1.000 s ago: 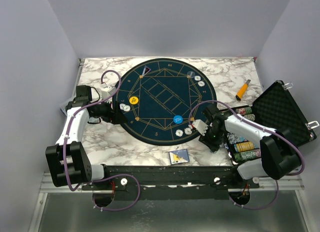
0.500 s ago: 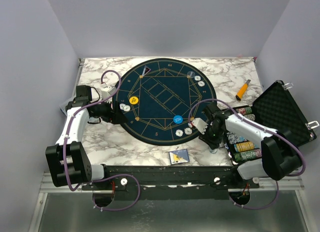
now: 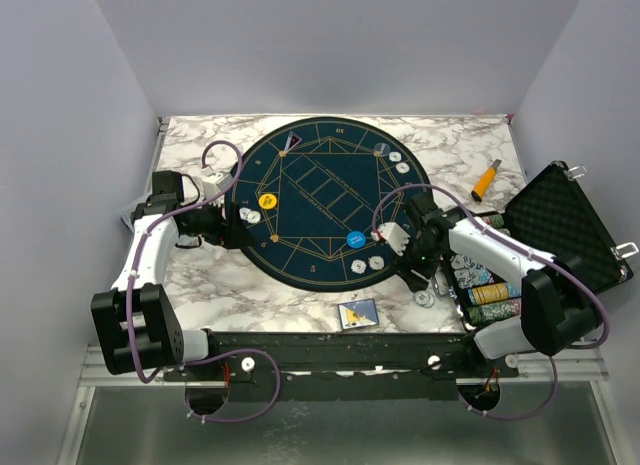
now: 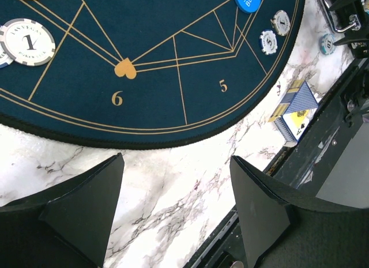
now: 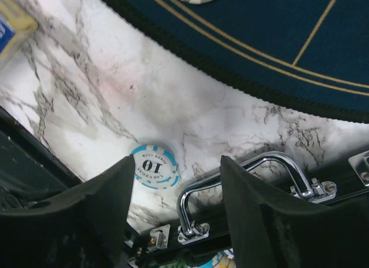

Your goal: Distribute texas hold em gaming equipment

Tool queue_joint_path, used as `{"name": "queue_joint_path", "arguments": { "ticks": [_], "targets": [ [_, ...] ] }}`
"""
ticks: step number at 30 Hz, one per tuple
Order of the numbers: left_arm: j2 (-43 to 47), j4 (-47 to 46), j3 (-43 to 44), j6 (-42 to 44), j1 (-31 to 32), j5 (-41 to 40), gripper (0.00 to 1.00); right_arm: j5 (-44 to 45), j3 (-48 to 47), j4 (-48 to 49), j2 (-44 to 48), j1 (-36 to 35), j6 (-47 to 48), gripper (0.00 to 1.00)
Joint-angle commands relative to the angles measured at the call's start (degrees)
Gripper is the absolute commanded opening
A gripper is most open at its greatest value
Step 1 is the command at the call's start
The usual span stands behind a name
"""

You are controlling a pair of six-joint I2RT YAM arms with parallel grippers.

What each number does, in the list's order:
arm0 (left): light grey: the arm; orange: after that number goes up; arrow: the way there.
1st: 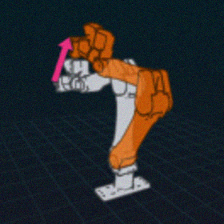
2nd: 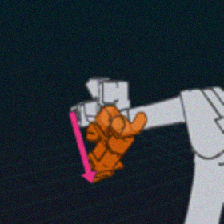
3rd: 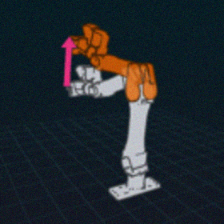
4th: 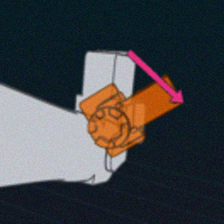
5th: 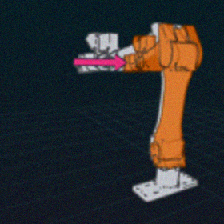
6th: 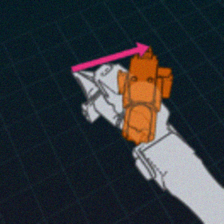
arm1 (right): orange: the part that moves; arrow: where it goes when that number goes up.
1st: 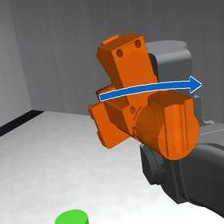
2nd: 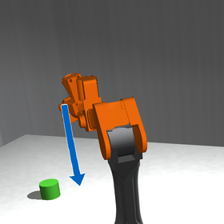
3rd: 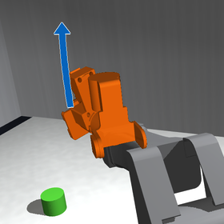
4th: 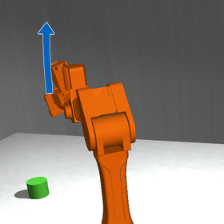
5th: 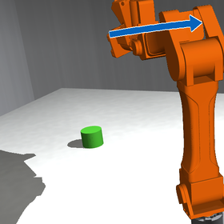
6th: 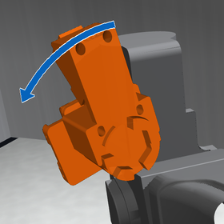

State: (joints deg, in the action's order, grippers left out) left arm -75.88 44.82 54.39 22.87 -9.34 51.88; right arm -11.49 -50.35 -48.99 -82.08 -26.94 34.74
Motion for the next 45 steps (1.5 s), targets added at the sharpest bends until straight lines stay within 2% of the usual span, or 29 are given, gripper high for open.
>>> {"name": "queue_joint_path", "arguments": {
  "ticks": [1,5,9,21,31,45],
  "targets": [
    [1.1,-0.7,-0.2,-0.1,0.2,-0.9,0.77,-3.1,0.2,-4.7,-0.3,-0.2,2.1,0.68],
    [0.9,-0.7,0.1,-0.2,0.2,-0.7,0.77,-3.1,1.1,-6.2,1.6,-0.9,2.5,0.76],
    [0.8,-0.7,0.4,-0.4,0.2,-0.5,0.77,0.5,3.6,-3.3,2.0,-3.7,0.3,0.81],
    [1.6,-0.7,-0.1,-0.3,0.2,-0.9,0.77,7.3,7.1,1.6,2.4,-6.6,-1.8,0.81],
    [1.4,-0.7,0.1,-0.5,0.2,-0.8,0.77,6.0,7.9,2.7,2.4,-7.6,-2.8,0.75],
    [1.5,-0.7,0.1,-0.5,0.2,-1.0,0.77,8.9,9.7,4.8,1.9,-8.4,-3.1,0.65]
  ]
}}
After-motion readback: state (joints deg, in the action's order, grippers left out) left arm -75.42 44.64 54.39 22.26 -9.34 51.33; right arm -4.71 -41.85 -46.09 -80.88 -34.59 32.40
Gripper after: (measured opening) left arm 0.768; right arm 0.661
